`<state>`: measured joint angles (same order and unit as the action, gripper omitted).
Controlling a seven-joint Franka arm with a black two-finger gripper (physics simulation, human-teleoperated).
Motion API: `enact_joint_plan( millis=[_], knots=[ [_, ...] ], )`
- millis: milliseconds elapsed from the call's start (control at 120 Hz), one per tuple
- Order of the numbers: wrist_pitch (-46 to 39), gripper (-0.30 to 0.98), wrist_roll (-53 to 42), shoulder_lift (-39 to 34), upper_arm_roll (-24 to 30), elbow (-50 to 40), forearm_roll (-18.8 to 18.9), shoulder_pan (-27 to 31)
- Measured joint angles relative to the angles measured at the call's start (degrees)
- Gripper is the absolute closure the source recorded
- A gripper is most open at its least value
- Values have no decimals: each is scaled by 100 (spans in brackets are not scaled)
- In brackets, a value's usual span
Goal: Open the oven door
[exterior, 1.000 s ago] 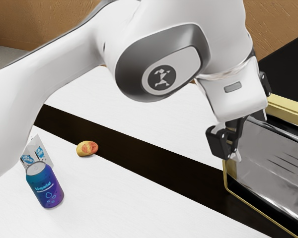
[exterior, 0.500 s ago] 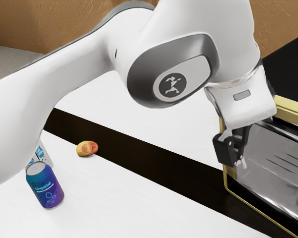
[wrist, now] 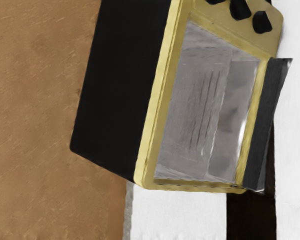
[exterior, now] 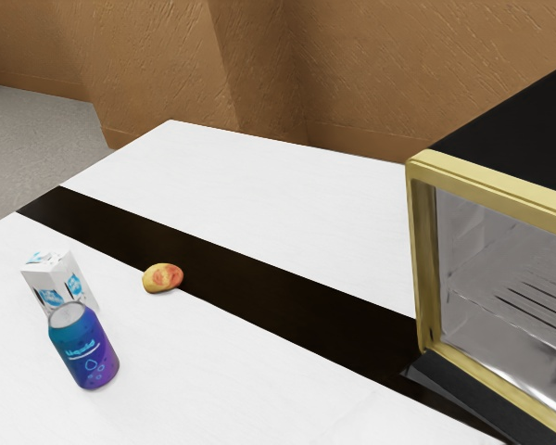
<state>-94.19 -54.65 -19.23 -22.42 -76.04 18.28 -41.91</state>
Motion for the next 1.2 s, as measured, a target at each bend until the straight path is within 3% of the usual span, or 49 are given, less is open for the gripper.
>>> enact_joint_plan(
  millis=[50, 108, 225, 308, 425, 567, 775, 1200],
  knots=[
    [157, 5, 37, 967, -903, 392, -343, 78],
    [254, 4, 65, 1503, -1299, 517, -637, 158],
    [393, 2, 219, 2152, -1474, 532, -1180, 401],
    [465, 1, 411, 2249, -1485, 479, -1607, 615],
    [671, 1, 955, 2263, -1495, 345, -1909, 1092],
    [961, 0, 2042, 2268, -1485, -43, -2055, 1449],
    [1134, 0, 3235, 2278, -1473, -80, -2104, 1245],
    [1222, 0, 4717, 2304, -1441, -63, -2075, 1275]
  ],
)
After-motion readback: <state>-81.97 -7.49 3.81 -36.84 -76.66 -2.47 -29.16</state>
